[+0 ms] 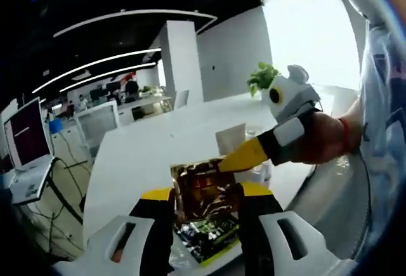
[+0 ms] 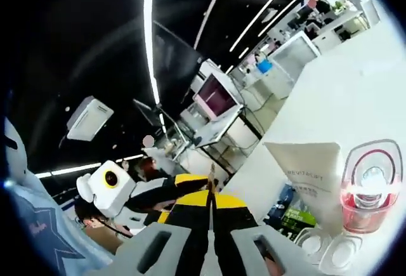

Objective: Arrange the skincare products in the storage area until every visible bottle or jar stands upright without overlapping.

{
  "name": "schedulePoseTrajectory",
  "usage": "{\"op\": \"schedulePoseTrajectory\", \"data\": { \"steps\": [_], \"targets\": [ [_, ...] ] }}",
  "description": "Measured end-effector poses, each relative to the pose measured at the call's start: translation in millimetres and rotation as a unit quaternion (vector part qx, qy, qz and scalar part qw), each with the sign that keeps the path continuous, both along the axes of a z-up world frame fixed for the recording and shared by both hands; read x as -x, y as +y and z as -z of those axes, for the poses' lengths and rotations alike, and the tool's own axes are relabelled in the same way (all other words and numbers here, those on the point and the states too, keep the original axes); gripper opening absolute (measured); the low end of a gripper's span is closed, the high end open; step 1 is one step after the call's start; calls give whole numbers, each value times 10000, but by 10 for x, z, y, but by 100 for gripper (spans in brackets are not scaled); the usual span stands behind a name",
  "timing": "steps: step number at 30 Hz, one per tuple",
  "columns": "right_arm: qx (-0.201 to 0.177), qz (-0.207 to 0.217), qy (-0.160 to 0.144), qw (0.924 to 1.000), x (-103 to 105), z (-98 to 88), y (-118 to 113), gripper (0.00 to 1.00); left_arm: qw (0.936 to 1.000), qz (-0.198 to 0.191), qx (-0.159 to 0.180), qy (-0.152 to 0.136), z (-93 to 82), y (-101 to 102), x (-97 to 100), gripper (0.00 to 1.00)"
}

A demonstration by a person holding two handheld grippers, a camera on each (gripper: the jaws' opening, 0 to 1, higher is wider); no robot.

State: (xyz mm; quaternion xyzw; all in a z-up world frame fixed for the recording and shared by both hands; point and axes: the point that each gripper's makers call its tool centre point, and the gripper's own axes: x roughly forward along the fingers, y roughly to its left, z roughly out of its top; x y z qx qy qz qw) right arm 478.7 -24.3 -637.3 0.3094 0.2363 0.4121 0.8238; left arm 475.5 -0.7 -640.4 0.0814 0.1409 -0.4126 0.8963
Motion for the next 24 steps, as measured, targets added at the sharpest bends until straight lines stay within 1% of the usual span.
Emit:
{"op": "schedulePoseTrajectory", "data": {
  "steps": [1,2,3,5,6,7,8,9,10,11,12,13,14,15,16,17,18,19,20,21,23,24],
  "targets": [
    [-43,-2,-3,10000,7,-12,-5,0,9999,19,76,103,10,9,-3,37],
    [-58,8,17,10000,9,-13,-9,0,9993,-4,204,306,27,40,-9,34],
    [-37,0,32,10000,13,-5,-10,0,9988,-7,283,388,30,61,-20,32],
    [-5,-30,38,10000,22,4,-11,0,9961,13,577,666,30,101,-34,28],
    [13,-36,38,10000,26,4,-13,0,9929,21,814,869,18,113,-35,28],
    [31,-39,28,10000,28,3,-16,0,9914,35,905,942,12,113,-31,27],
    [50,-42,30,10000,28,5,-21,0,9878,68,1106,1095,-5,105,-24,25],
    [52,-42,33,10000,28,6,-23,0,9817,42,1353,1344,-26,101,-24,23],
    [57,-20,42,10000,21,7,-31,0,9782,12,1457,1481,-33,111,-39,18],
    [64,34,58,10000,5,10,-50,0,9772,-39,1473,1529,-32,121,-56,12],
    [68,88,60,9999,-9,11,-66,0,9788,-128,1400,1491,-21,148,-94,5],
    [70,185,47,9998,-38,10,-98,0,9802,-195,1329,1455,-9,166,-125,0],
    [94,180,45,9998,-39,14,-100,0,9784,-187,1443,1466,-36,139,-144,0],
    [121,239,12,9996,-55,13,-115,0,9773,-225,1479,1502,-33,131,-148,0],
    [158,290,-44,9994,-65,8,-128,0,9778,-227,1459,1487,-25,124,-146,0],
    [191,299,-108,9993,-64,0,-125,0,9792,-267,1437,1410,-8,107,-146,0],
    [252,304,-204,9990,-61,-6,-119,0,9820,-288,1372,1267,-7,110,-158,0],
    [287,283,-280,9988,-51,-9,-96,0,9853,-340,1211,1154,-2,116,-156,0],
    [330,268,-309,9986,-48,-2,-83,0,9859,-380,1177,1131,0,117,-156,0],
    [382,263,-327,9984,-48,9,-73,0,9850,-417,1207,1159,6,116,-153,0],
    [475,224,-401,9978,-47,27,-35,0,9843,-519,1160,1225,26,148,-153,0],
    [529,194,-413,9976,-44,48,-10,0,9836,-596,1191,1214,20,165,-163,0]
  ]
}}
